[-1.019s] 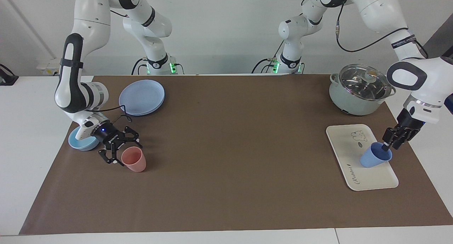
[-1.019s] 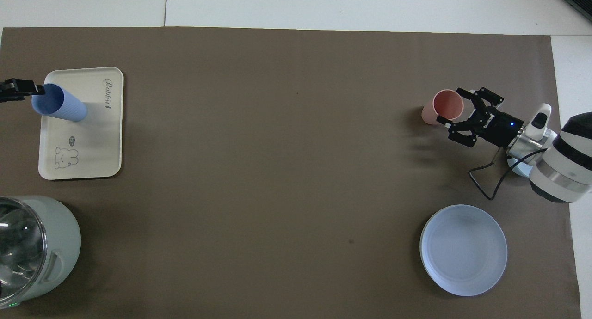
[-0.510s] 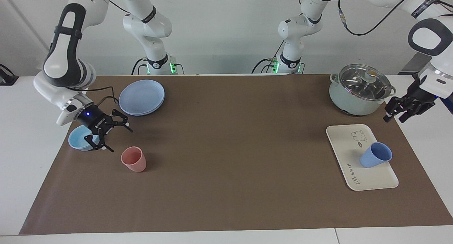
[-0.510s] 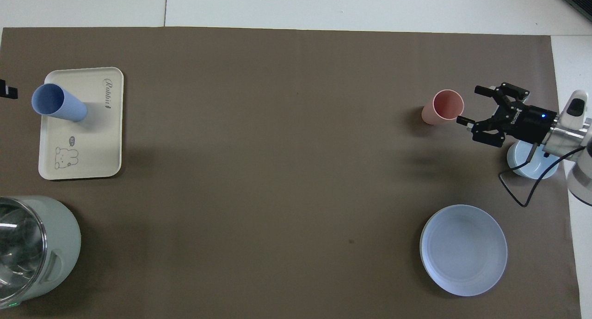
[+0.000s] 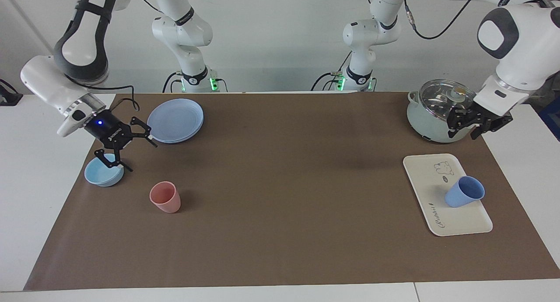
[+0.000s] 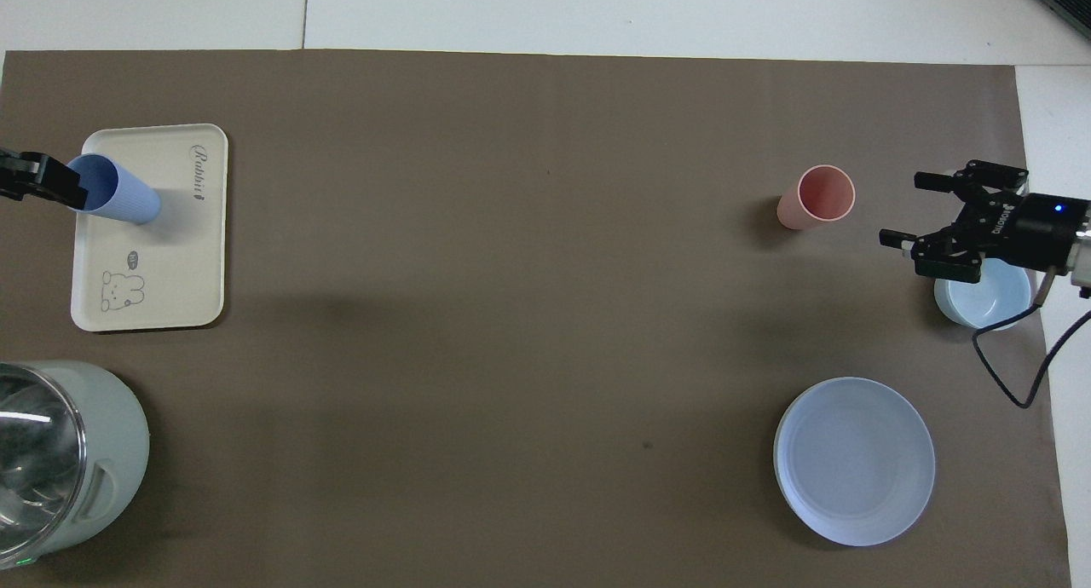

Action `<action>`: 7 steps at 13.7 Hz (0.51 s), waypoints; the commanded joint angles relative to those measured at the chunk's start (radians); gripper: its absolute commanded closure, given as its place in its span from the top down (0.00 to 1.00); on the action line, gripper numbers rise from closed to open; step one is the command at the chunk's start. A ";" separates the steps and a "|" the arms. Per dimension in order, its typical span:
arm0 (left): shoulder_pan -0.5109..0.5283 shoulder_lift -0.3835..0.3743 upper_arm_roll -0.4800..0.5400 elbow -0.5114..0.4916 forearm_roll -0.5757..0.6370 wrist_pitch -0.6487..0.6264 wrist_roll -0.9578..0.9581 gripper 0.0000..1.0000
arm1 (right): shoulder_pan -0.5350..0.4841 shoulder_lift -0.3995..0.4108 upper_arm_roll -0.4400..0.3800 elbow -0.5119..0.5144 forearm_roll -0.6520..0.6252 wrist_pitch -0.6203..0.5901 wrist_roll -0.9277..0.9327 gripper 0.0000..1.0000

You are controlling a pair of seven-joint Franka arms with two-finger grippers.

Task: Place cup on tray

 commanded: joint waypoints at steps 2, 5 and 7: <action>0.012 -0.058 0.002 -0.088 0.008 0.015 -0.005 1.00 | 0.117 -0.069 0.010 -0.017 -0.305 0.000 0.411 1.00; 0.027 -0.058 0.004 -0.096 -0.038 0.065 -0.023 1.00 | 0.241 -0.085 0.013 -0.012 -0.511 -0.061 0.769 1.00; 0.027 -0.074 0.004 -0.134 -0.040 0.079 -0.077 1.00 | 0.290 -0.080 0.013 0.039 -0.582 -0.157 1.007 1.00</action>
